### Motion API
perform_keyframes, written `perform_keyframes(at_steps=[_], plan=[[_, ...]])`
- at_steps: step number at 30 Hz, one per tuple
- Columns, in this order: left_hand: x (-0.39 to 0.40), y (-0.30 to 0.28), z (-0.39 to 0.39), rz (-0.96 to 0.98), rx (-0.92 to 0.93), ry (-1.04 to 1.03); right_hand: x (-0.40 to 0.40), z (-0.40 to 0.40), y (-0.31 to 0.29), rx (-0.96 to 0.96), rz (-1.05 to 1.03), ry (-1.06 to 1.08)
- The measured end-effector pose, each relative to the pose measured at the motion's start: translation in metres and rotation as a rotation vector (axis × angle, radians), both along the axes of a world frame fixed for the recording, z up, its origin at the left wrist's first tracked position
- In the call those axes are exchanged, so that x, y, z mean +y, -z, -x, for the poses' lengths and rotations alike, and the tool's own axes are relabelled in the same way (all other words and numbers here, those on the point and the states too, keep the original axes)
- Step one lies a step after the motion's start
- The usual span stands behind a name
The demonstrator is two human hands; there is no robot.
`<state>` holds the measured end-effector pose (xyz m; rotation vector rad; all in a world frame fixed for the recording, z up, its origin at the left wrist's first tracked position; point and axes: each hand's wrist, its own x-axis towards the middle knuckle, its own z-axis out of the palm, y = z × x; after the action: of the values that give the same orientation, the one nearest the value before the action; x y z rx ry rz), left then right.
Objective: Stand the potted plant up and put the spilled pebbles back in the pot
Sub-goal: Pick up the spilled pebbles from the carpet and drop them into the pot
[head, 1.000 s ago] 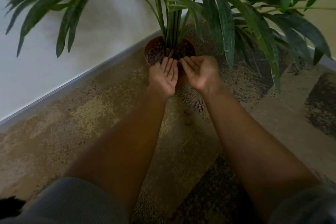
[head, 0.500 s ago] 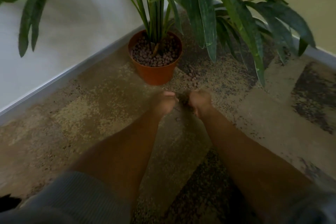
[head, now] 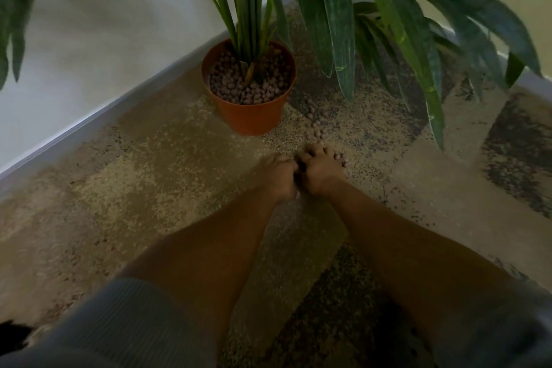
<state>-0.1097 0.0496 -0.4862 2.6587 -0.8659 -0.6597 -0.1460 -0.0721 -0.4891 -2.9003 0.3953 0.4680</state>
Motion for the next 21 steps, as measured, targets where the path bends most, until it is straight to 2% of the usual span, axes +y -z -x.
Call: perform_keyframes(at_steps=[3,10,21], plan=[[0.002,0.002,0.0,0.015,0.001,-0.006,-0.002,-0.001,0.002,-0.033,-0.016,-0.016],[0.008,0.008,0.002,0.086,0.134,-0.038,-0.002,-0.002,0.008,-0.099,-0.151,0.055],[0.018,0.018,0.003,0.099,0.129,-0.05,0.005,-0.001,0.015,-0.117,-0.244,0.22]])
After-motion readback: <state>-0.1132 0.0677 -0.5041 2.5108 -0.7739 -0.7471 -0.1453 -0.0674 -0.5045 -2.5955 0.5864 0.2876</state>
